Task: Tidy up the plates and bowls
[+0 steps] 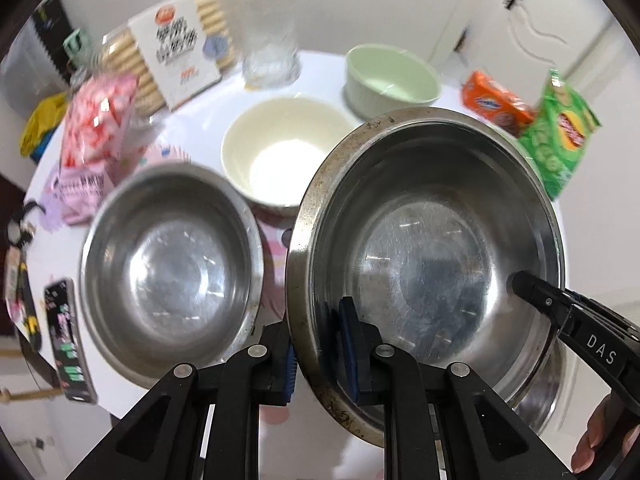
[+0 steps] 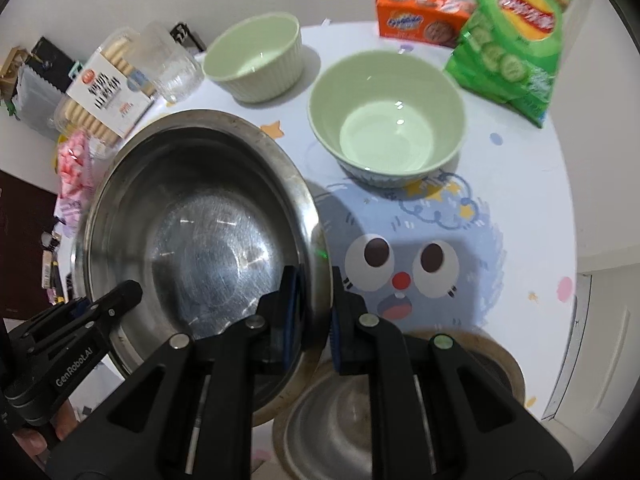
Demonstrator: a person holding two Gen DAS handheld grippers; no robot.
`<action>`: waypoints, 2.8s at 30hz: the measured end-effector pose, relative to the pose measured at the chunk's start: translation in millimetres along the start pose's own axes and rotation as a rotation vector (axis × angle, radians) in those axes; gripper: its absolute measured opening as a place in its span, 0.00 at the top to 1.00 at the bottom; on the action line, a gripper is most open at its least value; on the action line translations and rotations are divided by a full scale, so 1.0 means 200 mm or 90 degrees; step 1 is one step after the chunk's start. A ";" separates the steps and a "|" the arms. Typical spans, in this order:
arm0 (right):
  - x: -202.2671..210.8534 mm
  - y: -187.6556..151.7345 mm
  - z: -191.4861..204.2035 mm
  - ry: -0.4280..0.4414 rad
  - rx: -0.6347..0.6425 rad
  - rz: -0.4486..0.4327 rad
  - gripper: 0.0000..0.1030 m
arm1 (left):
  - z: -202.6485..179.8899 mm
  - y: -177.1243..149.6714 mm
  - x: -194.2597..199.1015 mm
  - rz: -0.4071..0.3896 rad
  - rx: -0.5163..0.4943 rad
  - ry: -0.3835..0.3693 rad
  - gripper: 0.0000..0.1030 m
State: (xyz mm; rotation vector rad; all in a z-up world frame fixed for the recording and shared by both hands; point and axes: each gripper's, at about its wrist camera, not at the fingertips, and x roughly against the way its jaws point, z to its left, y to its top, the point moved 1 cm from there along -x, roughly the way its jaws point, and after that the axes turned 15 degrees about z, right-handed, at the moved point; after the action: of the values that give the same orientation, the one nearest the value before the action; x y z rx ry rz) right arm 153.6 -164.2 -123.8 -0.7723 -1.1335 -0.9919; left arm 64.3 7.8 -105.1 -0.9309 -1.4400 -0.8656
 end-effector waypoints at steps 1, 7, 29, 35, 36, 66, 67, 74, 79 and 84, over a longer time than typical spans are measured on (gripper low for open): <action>0.03 -0.02 0.00 0.000 -0.007 -0.007 0.85 | -0.03 -0.02 0.04 -0.007 -0.016 0.000 0.82; 0.22 -0.24 -0.08 -0.013 -0.073 -0.050 0.85 | -0.16 -0.12 0.16 -0.015 -0.109 -0.006 0.82; 0.04 -0.81 -0.51 -0.058 -0.317 -0.034 0.84 | -0.67 -0.42 -0.26 0.060 -0.326 0.021 0.78; 0.02 -0.81 -0.52 -0.068 -0.297 -0.038 0.84 | -0.67 -0.41 -0.28 0.058 -0.311 0.032 0.76; 0.02 -0.81 -0.51 -0.074 -0.293 -0.038 0.84 | -0.67 -0.40 -0.28 0.055 -0.311 0.035 0.76; 0.25 -0.85 -0.36 -0.166 -0.249 -0.077 0.52 | -0.50 -0.40 -0.05 -0.021 -0.323 0.042 0.28; 0.28 -0.84 -0.31 -0.156 -0.232 -0.088 0.50 | -0.48 -0.40 -0.03 -0.024 -0.320 0.038 0.26; 0.33 -0.65 0.07 -0.082 -0.106 -0.121 0.33 | -0.07 -0.31 0.15 -0.060 -0.235 0.043 0.17; 0.24 -0.49 0.38 -0.042 -0.029 -0.115 0.28 | 0.32 -0.25 0.17 -0.062 -0.145 0.078 0.08; 0.08 -0.32 0.65 -0.015 0.013 -0.089 0.28 | 0.68 -0.18 0.14 -0.053 -0.078 0.086 0.02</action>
State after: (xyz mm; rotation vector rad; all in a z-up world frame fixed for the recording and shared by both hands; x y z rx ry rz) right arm 47.8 -75.9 -73.4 -0.6973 -1.2293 -1.0873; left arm -24.3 118.9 -87.2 -0.8898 -1.3288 -1.0681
